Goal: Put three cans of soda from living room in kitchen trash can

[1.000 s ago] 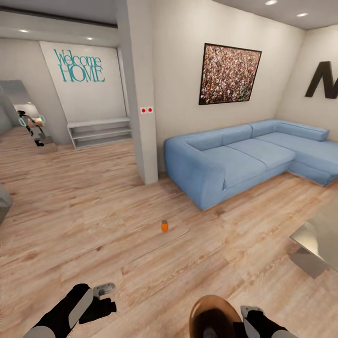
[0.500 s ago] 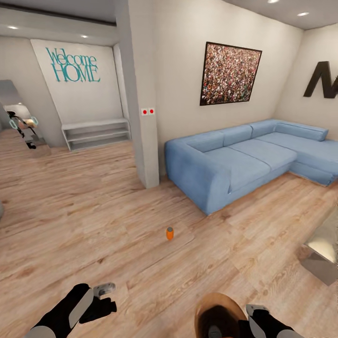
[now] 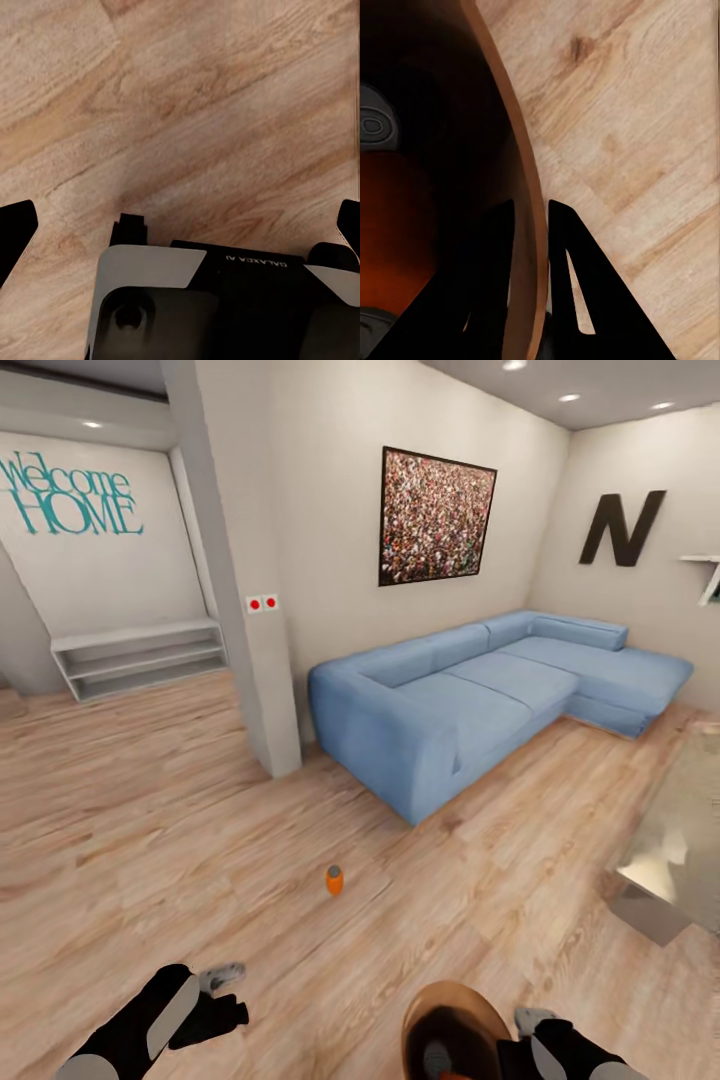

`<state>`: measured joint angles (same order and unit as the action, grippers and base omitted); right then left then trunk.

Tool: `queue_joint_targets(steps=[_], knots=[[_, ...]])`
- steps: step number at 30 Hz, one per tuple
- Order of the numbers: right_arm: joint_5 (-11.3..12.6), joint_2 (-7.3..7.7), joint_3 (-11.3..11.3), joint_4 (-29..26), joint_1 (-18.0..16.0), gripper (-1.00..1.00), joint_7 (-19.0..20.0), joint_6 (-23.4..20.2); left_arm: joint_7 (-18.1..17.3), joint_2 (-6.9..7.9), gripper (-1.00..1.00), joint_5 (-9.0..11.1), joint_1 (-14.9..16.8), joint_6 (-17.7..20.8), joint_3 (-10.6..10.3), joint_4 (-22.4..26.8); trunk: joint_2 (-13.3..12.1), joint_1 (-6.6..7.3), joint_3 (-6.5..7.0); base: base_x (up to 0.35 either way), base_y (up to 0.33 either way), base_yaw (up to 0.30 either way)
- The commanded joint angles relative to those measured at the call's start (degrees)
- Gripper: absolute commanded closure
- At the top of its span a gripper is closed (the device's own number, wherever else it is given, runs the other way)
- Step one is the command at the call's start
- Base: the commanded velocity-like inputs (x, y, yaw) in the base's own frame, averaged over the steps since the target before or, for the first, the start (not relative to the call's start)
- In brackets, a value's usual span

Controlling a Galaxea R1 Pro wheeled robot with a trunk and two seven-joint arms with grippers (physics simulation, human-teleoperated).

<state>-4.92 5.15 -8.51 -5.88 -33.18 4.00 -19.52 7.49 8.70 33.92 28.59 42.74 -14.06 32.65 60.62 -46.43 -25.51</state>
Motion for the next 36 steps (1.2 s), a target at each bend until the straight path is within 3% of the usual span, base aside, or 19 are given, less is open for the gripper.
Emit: queue_joint_targets(steps=[1,15,36], knots=[[0.4,0.00,-0.3,0.0,0.0,1.00,0.3,0.0,0.0,0.00,-1.00,0.0,0.0,0.0,0.0,0.0,0.0,0.00,0.00,0.345,0.008,-0.300],[-0.1,-0.01,-0.2,0.0,0.0,1.00,0.7,-0.2,-0.1,0.05,-1.00,0.0,0.0,0.1,0.0,0.1,0.0,0.00,-0.11,0.291,0.121,-0.230],[-0.1,1.07,0.2,-0.1,0.0,1.00,3.2,-0.2,-0.3,0.09,-1.00,0.0,0.0,0.1,-0.1,0.1,0.0,0.00,-0.11,0.015,0.343,-0.270]])
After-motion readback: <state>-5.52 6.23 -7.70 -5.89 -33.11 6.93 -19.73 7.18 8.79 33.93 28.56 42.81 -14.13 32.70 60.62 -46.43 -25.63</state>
